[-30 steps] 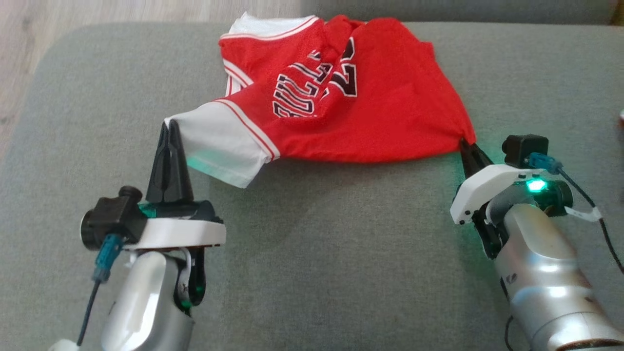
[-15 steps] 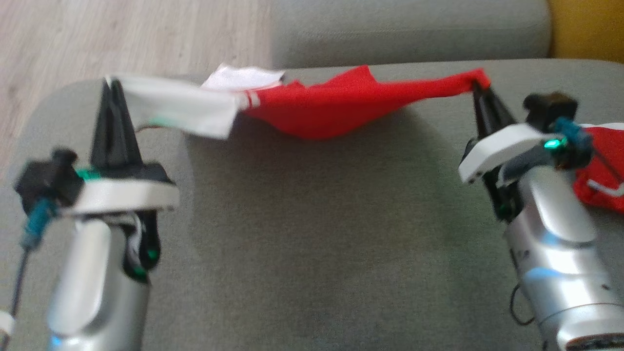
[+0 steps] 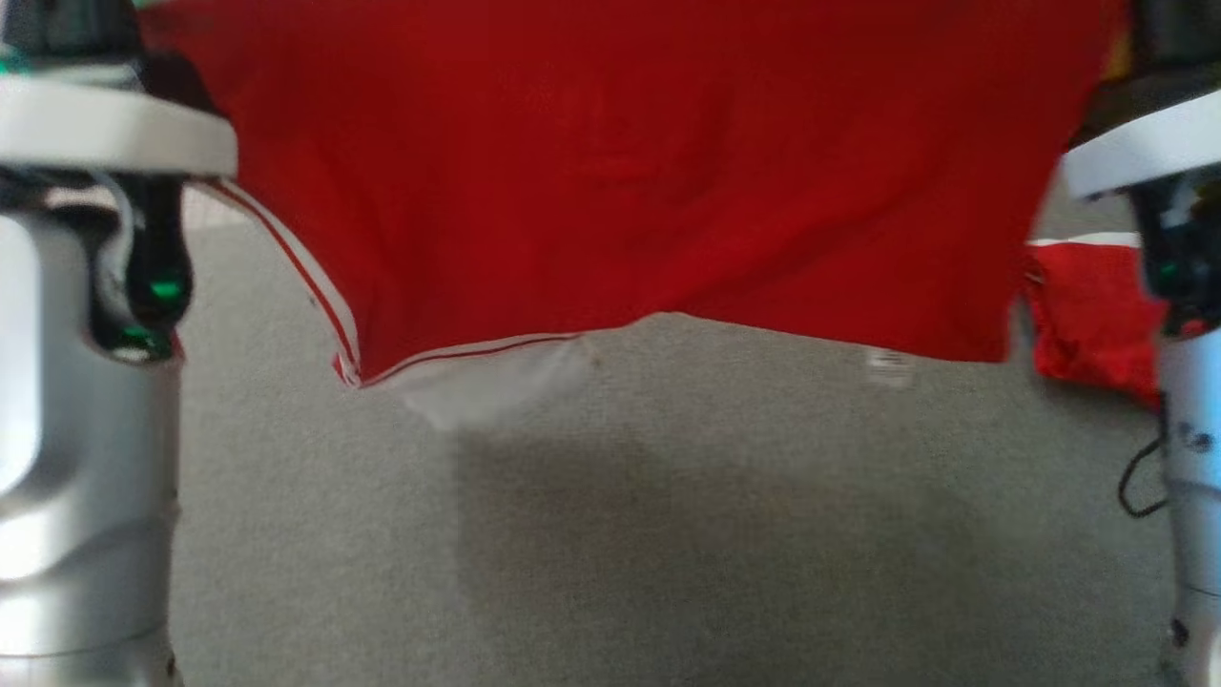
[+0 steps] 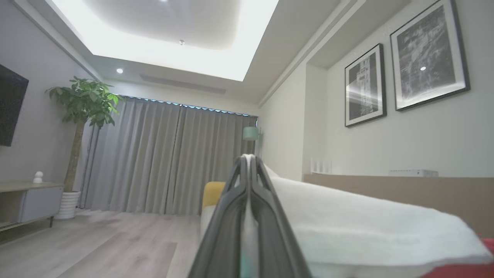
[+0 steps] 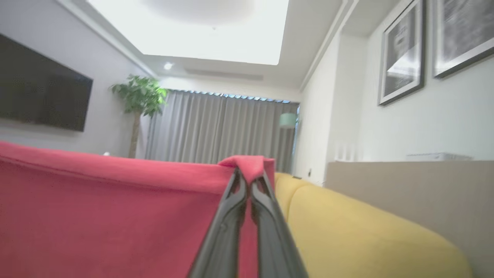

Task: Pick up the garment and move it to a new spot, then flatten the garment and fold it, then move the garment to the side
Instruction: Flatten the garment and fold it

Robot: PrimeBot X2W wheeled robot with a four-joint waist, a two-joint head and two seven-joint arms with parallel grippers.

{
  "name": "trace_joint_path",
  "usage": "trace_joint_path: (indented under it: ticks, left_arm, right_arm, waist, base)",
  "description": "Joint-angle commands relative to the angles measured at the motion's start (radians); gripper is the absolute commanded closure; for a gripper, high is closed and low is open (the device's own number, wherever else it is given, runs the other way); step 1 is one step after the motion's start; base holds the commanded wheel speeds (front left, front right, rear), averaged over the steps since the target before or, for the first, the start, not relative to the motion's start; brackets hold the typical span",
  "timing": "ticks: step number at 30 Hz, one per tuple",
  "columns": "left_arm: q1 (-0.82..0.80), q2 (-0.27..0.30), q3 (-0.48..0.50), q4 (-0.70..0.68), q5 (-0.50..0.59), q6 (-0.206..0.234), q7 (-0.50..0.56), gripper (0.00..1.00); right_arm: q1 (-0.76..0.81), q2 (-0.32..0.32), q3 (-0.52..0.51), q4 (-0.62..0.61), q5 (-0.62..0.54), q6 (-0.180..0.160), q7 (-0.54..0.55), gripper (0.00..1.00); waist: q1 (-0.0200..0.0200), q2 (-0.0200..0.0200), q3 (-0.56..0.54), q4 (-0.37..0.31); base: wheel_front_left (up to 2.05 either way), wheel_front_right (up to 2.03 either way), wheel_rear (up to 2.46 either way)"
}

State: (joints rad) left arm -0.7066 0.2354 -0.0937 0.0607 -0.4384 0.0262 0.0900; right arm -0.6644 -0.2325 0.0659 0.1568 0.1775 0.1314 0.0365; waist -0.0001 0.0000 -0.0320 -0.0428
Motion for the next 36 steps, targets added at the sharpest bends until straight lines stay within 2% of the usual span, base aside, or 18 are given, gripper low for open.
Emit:
trace_joint_path:
  ticks: [1,4,6,9,13,16,19,21,23,24,27,30,36]
  left_arm:
    - [-0.056,0.044,0.046,-0.041,-0.011,0.0,0.01,1.0]
    - [-0.067,0.034,0.079,-0.095,-0.047,0.026,0.034,1.0]
    - [-0.05,0.003,0.111,-0.144,-0.086,0.063,0.044,1.0]
    - [-0.001,-0.018,0.117,-0.226,-0.115,0.087,0.08,1.0]
    - [0.024,-0.018,0.11,-0.277,-0.13,0.101,0.129,1.0]
    - [-0.013,-0.009,0.106,-0.246,-0.131,0.105,0.15,1.0]
    - [-0.091,-0.022,0.101,-0.143,-0.158,0.11,0.181,1.0]
    - [-0.18,-0.018,0.086,-0.047,-0.149,0.106,0.188,1.0]
    - [-0.279,-0.01,0.069,0.071,-0.128,0.097,0.174,1.0]
    - [-0.387,0.004,0.053,0.188,-0.1,0.081,0.145,1.0]
    - [-0.546,0.018,0.05,0.352,-0.07,0.068,0.075,1.0]
    - [-0.692,0.024,0.044,0.486,-0.042,0.057,-0.012,1.0]
    - [-0.833,-0.005,0.021,0.678,-0.034,-0.005,-0.152,1.0]
  right_arm:
    - [-0.03,-0.001,0.0,-0.062,0.004,-0.001,0.013,1.0]
    - [-0.012,0.005,-0.033,-0.193,-0.009,-0.001,0.059,1.0]
    - [0.009,0.013,-0.05,-0.267,-0.015,-0.001,0.095,1.0]
    - [0.048,0.016,-0.059,-0.347,-0.023,-0.001,0.153,1.0]
    - [0.083,0.007,-0.067,-0.379,-0.018,-0.001,0.207,1.0]
    - [0.061,0.001,-0.067,-0.348,0.006,-0.001,0.216,1.0]
    - [-0.006,-0.011,-0.057,-0.256,0.035,-0.001,0.205,1.0]
    - [-0.081,-0.092,0.005,-0.174,-0.015,-0.001,0.166,1.0]
    - [-0.168,-0.114,0.043,-0.058,-0.009,-0.001,0.118,1.0]
    - [-0.278,-0.13,0.077,0.061,-0.008,-0.001,0.065,1.0]
    - [-0.443,-0.134,0.109,0.235,-0.034,-0.001,-0.031,1.0]
    - [-0.584,-0.105,0.101,0.395,-0.057,-0.001,-0.123,1.0]
    - [-0.709,-0.06,0.085,0.628,-0.078,-0.001,-0.256,1.0]
  waist:
    - [0.0001,0.0,-0.004,-0.012]
    - [0.0001,0.0,-0.002,-0.033]
    - [0.0001,0.0,0.002,-0.045]
    - [0.0001,0.0,0.016,-0.059]
    - [0.0001,0.0,0.056,-0.065]
    - [0.0001,0.0,0.118,-0.067]
    - [0.0001,0.0,0.193,-0.061]
    - [0.0001,0.0,0.25,-0.051]
    - [0.0001,0.0,0.292,-0.045]
    - [0.0001,0.0,0.329,-0.043]
    - [0.0001,0.0,0.372,-0.043]
    - [0.0001,0.0,0.403,-0.037]
    - [0.0001,0.0,0.425,-0.013]
  base:
    - [0.0,0.0,0.0]
    - [0.0,0.0,0.0]
    - [0.0,0.0,0.0]
    - [0.0,0.0,0.0]
    - [0.0,0.0,0.0]
    - [0.0,0.0,0.0]
    - [0.0,0.0,0.0]
    - [0.0,0.0,0.0]
    - [0.0,0.0,0.0]
    - [0.0,0.0,0.0]
    - [0.0,0.0,0.0]
    - [0.0,0.0,0.0]
    - [0.0,0.0,0.0]
